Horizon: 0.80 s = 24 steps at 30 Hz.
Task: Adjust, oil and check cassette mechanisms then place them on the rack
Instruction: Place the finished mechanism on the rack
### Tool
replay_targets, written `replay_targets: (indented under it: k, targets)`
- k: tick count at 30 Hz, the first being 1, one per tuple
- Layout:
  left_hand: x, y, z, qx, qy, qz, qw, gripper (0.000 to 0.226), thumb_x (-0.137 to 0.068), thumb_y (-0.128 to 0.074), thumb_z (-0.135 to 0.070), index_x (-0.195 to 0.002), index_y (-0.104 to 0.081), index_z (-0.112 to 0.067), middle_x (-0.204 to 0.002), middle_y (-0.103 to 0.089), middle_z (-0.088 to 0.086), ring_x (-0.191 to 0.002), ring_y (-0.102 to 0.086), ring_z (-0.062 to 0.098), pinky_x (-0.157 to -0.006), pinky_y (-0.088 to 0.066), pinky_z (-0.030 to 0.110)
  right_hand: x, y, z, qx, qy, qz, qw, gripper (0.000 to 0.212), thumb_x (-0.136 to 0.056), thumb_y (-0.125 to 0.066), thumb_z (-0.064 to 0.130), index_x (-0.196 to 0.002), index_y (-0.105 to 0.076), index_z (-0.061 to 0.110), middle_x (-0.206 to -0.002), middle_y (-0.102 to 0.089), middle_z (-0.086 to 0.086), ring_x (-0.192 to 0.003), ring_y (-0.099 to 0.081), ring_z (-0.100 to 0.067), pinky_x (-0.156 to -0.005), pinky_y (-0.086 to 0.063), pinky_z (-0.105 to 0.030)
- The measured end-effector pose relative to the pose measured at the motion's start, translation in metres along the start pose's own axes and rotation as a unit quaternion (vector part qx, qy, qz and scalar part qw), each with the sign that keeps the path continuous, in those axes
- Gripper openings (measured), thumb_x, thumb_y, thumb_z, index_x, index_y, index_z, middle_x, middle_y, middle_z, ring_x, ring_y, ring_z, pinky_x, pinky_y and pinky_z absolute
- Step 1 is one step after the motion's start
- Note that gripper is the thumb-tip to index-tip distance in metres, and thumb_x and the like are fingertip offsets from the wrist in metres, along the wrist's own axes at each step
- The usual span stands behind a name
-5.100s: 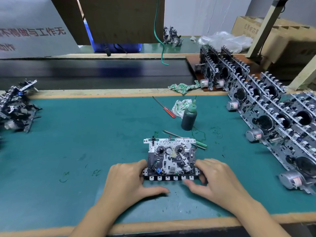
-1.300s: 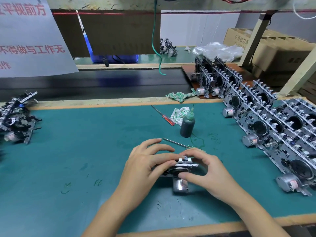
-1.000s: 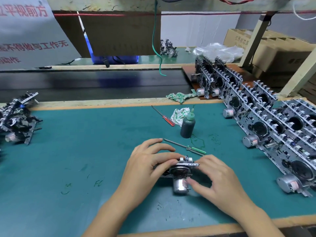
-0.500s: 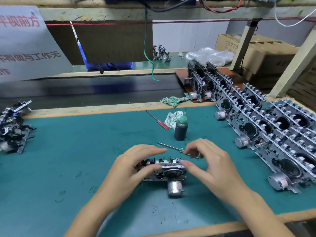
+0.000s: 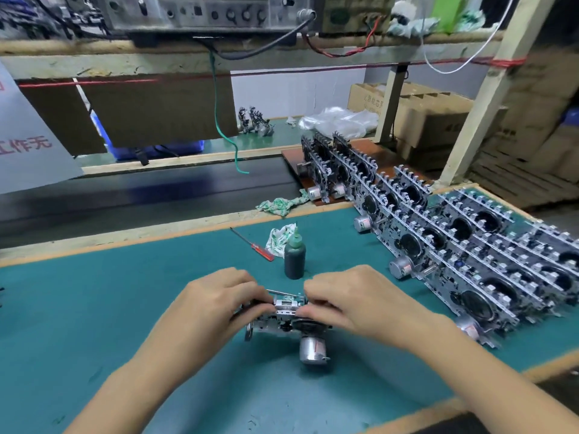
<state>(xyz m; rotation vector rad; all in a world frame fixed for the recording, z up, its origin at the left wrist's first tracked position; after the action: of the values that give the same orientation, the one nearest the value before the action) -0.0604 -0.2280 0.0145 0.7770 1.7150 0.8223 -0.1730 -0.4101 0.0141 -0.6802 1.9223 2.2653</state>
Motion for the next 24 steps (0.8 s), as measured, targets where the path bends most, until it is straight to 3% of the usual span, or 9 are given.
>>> replay_targets:
  k: [3,9,12,16,18,21,24]
  targets:
    - [-0.053,-0.002,-0.016,0.008,-0.063,0.001,0.998,0.024,-0.085,-0.059,-0.039,-0.079,-0.071,-0.019,-0.073,-0.061,-0.009,-0.07,-0.049,0.003,-0.063,-0.038,0.013,0.018,0.036,-0.022,-0.028,-0.071,-0.031,0.997,0.034,-0.09,-0.052,0.041,-0.065,-0.042,0.02,-0.054,-0.036,0.01,-0.052,-0.031,-0.007,-0.049,-0.027,-0.024]
    - [-0.184,-0.015,-0.078,0.026,-0.202,0.004,0.979,0.013,-0.084,-0.071,-0.024,-0.087,-0.073,-0.012,-0.08,-0.064,-0.001,-0.07,-0.049,0.008,-0.066,-0.037,0.019,0.07,0.126,-0.073,0.022,-0.173,-0.134,0.975,0.042,-0.09,-0.052,0.04,-0.059,-0.039,0.014,-0.05,-0.032,0.006,-0.052,-0.033,-0.009,-0.052,-0.028,-0.013]
    - [-0.245,-0.036,-0.114,0.013,-0.241,-0.004,0.97,0.018,-0.093,-0.06,-0.027,-0.102,-0.07,-0.016,-0.089,-0.054,-0.01,-0.079,-0.045,0.006,-0.07,-0.033,0.016,0.101,0.163,-0.105,0.083,-0.215,-0.173,0.958,0.039,-0.09,-0.054,0.032,-0.059,-0.039,0.013,-0.048,-0.033,0.006,-0.053,-0.033,-0.01,-0.052,-0.029,-0.013]
    - [-0.31,-0.079,-0.161,-0.051,-0.297,-0.008,0.953,0.03,-0.098,-0.046,-0.033,-0.122,-0.058,-0.02,-0.118,-0.059,-0.002,-0.108,-0.053,0.017,-0.087,-0.044,0.029,0.144,0.197,-0.151,0.225,-0.259,-0.177,0.922,0.036,-0.09,-0.048,0.038,-0.064,-0.035,0.018,-0.052,-0.033,0.012,-0.049,-0.031,-0.012,-0.052,-0.021,-0.025]
    - [-0.331,-0.107,-0.182,-0.093,-0.313,0.021,0.945,0.039,-0.098,-0.044,-0.034,-0.135,-0.048,-0.02,-0.131,-0.054,0.0,-0.118,-0.049,0.02,-0.096,-0.043,0.037,0.169,0.205,-0.177,0.282,-0.279,-0.173,0.901,0.034,-0.089,-0.056,0.029,-0.065,-0.034,0.018,-0.053,-0.032,0.011,-0.05,-0.037,-0.021,-0.053,-0.026,-0.03]
    - [-0.347,-0.156,-0.209,-0.118,-0.299,0.1,0.941,0.054,-0.1,-0.038,-0.043,-0.147,-0.03,-0.019,-0.147,-0.04,0.0,-0.129,-0.04,0.022,-0.103,-0.038,0.038,0.204,0.198,-0.209,0.351,-0.311,-0.146,0.871,0.032,-0.083,-0.069,0.013,-0.061,-0.046,0.009,-0.053,-0.048,-0.011,-0.045,-0.053,-0.03,-0.044,-0.042,-0.034]
    - [-0.348,-0.201,-0.226,-0.089,-0.255,0.219,0.938,0.062,-0.1,-0.026,-0.051,-0.152,-0.018,-0.018,-0.157,-0.022,0.002,-0.139,-0.028,0.024,-0.11,-0.03,0.038,0.234,0.179,-0.233,0.347,-0.356,-0.113,0.86,0.034,-0.082,-0.072,0.012,-0.06,-0.047,0.009,-0.054,-0.054,-0.015,-0.046,-0.057,-0.033,-0.043,-0.042,-0.035]
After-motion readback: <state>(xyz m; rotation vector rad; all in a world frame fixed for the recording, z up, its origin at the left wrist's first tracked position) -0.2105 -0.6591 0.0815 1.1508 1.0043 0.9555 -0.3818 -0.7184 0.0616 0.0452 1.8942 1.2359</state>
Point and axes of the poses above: each hand's wrist, its own x-axis away from the middle knuckle, its own y-axis out of the back of the hand, z = x × y, the point moved 1 cm from there along -x, towards the middle knuckle
